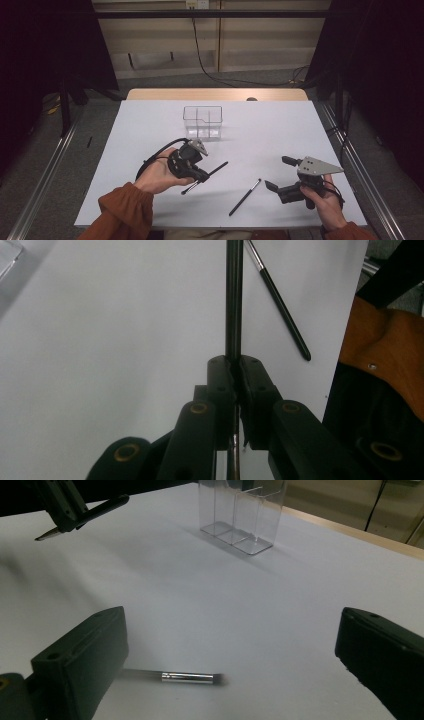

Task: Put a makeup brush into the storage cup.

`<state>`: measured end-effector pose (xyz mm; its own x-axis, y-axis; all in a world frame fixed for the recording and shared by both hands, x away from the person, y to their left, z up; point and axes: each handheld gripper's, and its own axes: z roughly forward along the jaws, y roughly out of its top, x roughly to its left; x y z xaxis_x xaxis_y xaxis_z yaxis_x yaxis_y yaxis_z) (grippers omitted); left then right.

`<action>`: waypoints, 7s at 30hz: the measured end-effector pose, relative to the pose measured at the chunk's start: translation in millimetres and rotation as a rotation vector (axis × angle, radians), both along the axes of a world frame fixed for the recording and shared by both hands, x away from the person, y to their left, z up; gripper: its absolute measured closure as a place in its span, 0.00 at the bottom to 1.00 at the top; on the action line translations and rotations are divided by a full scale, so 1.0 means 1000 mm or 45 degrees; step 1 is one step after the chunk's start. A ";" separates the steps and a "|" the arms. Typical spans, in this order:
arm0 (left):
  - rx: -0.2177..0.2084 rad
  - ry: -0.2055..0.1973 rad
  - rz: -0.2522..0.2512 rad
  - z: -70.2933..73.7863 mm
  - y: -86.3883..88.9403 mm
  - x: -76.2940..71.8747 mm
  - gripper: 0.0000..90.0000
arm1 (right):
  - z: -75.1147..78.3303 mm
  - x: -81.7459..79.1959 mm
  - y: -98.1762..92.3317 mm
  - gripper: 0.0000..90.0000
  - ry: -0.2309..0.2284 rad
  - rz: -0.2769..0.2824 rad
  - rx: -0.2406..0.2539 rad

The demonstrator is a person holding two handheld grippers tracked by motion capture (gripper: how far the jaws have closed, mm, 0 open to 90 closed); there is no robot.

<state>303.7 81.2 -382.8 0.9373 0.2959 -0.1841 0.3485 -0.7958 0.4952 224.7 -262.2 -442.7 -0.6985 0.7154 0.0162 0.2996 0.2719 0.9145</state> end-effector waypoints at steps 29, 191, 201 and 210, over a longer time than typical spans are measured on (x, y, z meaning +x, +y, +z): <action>0.129 0.029 -0.082 -0.005 -0.006 -0.005 0.94 | 0.034 0.033 0.033 0.02 0.201 0.233 -0.052; -0.171 -0.154 0.207 -0.023 0.050 -0.006 0.04 | 0.041 0.091 0.084 0.94 0.598 0.833 -0.577; -0.216 -0.206 0.262 -0.026 0.063 -0.017 0.05 | 0.042 0.084 0.067 0.94 0.563 0.745 -0.545; -0.246 -0.221 0.296 -0.032 0.067 -0.022 0.05 | 0.037 0.073 0.058 0.94 0.494 0.665 -0.463</action>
